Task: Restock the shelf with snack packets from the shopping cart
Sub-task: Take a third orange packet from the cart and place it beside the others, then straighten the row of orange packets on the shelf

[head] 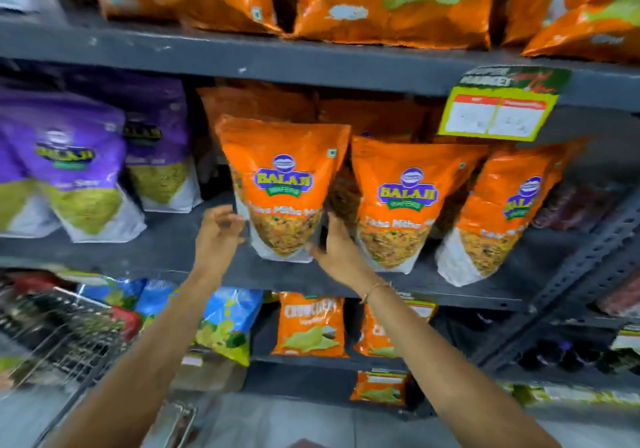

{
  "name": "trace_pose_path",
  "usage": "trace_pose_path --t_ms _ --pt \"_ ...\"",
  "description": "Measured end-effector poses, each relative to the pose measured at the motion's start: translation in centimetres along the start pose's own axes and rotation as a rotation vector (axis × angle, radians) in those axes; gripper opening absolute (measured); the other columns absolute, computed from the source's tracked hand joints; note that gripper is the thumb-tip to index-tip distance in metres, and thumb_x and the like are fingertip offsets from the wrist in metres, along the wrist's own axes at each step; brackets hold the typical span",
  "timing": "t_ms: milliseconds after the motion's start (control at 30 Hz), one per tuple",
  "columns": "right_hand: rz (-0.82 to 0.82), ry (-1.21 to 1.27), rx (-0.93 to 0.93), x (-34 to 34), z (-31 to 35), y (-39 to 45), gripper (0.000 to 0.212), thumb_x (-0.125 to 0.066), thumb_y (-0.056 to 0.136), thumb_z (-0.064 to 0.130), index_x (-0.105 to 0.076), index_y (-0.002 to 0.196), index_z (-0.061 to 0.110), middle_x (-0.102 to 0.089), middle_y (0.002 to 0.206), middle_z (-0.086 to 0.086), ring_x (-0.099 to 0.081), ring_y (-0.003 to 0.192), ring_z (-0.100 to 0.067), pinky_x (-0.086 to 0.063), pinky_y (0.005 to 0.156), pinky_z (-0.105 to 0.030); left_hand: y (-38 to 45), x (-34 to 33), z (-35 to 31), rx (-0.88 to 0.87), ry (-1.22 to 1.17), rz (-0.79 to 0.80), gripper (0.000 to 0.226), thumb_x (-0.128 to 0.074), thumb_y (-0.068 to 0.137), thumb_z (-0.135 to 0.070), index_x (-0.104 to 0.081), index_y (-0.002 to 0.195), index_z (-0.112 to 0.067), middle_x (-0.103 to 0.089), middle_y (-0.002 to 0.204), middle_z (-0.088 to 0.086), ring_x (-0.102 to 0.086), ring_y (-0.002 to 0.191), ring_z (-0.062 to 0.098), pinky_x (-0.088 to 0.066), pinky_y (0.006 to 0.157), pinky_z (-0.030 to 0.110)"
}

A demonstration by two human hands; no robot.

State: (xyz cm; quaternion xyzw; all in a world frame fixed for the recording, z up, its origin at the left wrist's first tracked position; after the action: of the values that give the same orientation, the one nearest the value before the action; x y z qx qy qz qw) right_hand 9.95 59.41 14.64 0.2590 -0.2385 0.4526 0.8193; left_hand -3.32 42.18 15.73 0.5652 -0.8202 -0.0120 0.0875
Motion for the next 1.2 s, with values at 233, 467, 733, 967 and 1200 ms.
trace_pose_path --t_ms 233,467,733,967,1200 --pt "0.12 0.259 -0.229 -3.4 -1.8 1.7 0.084 -0.073 0.077 0.021 -0.019 0.141 0.016 -0.04 0.144 -0.004 -0.038 0.128 -0.013 -0.035 0.111 -0.043 1.1 -3.5 3.4 0.158 0.203 0.639 0.076 -0.07 0.08 -0.017 -0.023 0.139 -0.013 -0.037 0.128 -0.01 -0.036 0.123 0.006 -0.036 0.091 0.021" --pt "0.0 0.278 -0.233 -5.3 -0.5 2.0 0.089 -0.079 0.069 0.019 -0.025 0.139 0.019 -0.046 0.135 0.0 -0.04 0.122 -0.012 -0.035 0.106 -0.034 3.6 -1.0 5.1 0.026 0.319 0.452 0.065 -0.081 0.067 -0.026 -0.048 0.12 -0.012 -0.059 0.115 0.0 -0.055 0.1 0.017 -0.044 0.084 0.03" --pt "-0.02 0.246 -0.218 -8.0 1.7 3.3 0.077 -0.074 0.076 0.012 -0.029 0.138 0.015 -0.046 0.14 -0.007 -0.039 0.12 -0.009 -0.033 0.096 -0.025 5.1 2.7 5.5 -0.004 0.354 0.407 0.067 -0.082 0.065 -0.029 -0.047 0.119 -0.009 -0.058 0.107 0.003 -0.056 0.094 0.018 -0.043 0.078 0.03" --pt "0.072 0.199 -0.261 -8.4 1.7 2.2 0.072 -0.076 0.074 0.021 -0.035 0.133 0.017 -0.048 0.137 -0.005 -0.045 0.125 -0.017 -0.04 0.103 -0.033 3.8 2.3 7.0 0.082 0.236 0.515 0.092 -0.075 0.069 -0.046 -0.022 0.139 -0.018 -0.039 0.144 0.006 -0.042 0.131 0.025 -0.042 0.104 0.044" --pt "-0.179 -0.215 -0.45 1.9 -3.5 -5.5 0.024 -0.071 0.077 0.031 -0.06 0.061 0.016 -0.06 0.064 0.003 -0.058 0.065 -0.012 -0.038 0.051 -0.011 -3.9 2.4 -0.9 -0.387 0.054 0.02 0.017 -0.054 0.09 -0.022 -0.052 0.108 -0.021 -0.056 0.104 0.003 -0.052 0.094 0.011 -0.043 0.078 0.013"
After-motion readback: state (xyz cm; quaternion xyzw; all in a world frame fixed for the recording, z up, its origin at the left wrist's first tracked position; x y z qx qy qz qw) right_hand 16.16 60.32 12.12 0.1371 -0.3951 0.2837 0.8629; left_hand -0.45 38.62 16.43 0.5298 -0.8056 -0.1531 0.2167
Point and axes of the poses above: each hand's wrist, its own y-axis towards the middle knuckle, its own x-axis out of the back of the hand, z = x × y, the point moved 9 cm from there along y, towards the middle knuckle
